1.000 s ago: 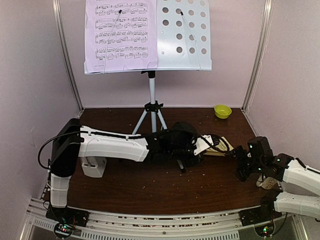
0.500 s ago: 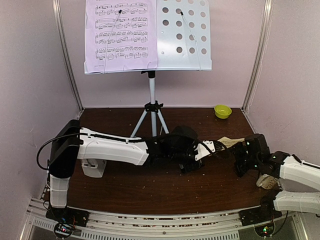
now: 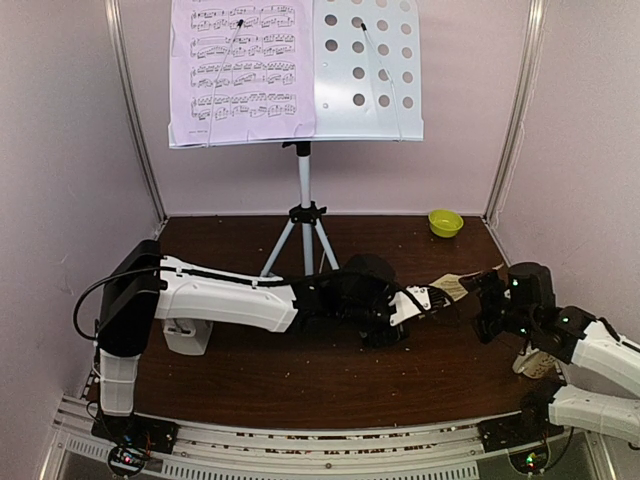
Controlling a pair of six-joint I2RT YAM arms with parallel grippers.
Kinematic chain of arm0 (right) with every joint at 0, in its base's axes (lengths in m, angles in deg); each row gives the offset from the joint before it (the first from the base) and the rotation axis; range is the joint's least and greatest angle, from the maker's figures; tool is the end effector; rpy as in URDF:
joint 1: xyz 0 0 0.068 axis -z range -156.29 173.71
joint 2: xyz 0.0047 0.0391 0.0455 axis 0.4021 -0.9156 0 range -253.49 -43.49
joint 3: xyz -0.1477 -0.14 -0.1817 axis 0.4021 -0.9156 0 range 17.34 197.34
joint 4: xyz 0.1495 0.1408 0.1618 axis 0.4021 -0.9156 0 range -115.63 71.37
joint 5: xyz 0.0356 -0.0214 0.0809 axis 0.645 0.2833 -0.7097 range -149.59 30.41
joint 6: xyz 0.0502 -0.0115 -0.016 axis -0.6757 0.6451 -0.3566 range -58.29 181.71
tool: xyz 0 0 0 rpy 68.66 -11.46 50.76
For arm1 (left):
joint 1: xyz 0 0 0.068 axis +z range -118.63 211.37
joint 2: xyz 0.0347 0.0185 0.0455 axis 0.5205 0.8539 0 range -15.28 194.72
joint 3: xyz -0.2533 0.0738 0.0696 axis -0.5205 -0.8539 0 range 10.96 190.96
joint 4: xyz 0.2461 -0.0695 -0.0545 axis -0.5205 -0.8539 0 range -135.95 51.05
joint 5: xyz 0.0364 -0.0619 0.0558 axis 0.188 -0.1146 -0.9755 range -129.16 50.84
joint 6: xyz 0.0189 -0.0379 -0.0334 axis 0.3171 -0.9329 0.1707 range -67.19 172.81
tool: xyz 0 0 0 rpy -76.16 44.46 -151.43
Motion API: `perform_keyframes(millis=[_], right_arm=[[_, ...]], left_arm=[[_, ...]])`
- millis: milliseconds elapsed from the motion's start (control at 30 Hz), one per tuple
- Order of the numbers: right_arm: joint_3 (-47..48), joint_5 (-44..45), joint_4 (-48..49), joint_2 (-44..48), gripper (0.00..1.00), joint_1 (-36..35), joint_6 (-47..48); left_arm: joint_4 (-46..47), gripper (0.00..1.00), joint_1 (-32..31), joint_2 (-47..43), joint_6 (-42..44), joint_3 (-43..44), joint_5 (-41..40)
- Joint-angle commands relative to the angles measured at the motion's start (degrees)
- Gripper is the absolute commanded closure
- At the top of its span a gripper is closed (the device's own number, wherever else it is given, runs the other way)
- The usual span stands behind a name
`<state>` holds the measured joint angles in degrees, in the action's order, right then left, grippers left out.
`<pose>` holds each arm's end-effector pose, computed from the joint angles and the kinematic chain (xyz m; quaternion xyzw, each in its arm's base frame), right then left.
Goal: Set up the instrument practice props
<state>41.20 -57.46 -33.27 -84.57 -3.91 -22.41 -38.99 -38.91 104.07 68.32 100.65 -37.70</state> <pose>0.1476 0.0758 0.2139 0.4216 0.7655 0.3931 0.2861 0.1635 -0.4591 0.2202 0.5932 0.6290 -0.2408 0.4410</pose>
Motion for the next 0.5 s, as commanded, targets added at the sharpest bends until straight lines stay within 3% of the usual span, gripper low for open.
perform_keyframes(millis=[0,233,467], right_arm=[[1.58,3.74,-3.09,-0.16,0.03,0.36,0.09],[0.18,2.31,-1.45,-6.25,0.09,0.37,-1.75],[-0.95,4.18,1.02,-8.23,0.30,0.37,-2.31]], left_arm=[[1.93,1.00,0.36,-0.90,0.34,1.15,2.92],[1.70,1.00,0.24,-1.81,0.89,0.86,3.29],[2.33,1.00,0.23,-1.77,1.45,0.28,3.95]])
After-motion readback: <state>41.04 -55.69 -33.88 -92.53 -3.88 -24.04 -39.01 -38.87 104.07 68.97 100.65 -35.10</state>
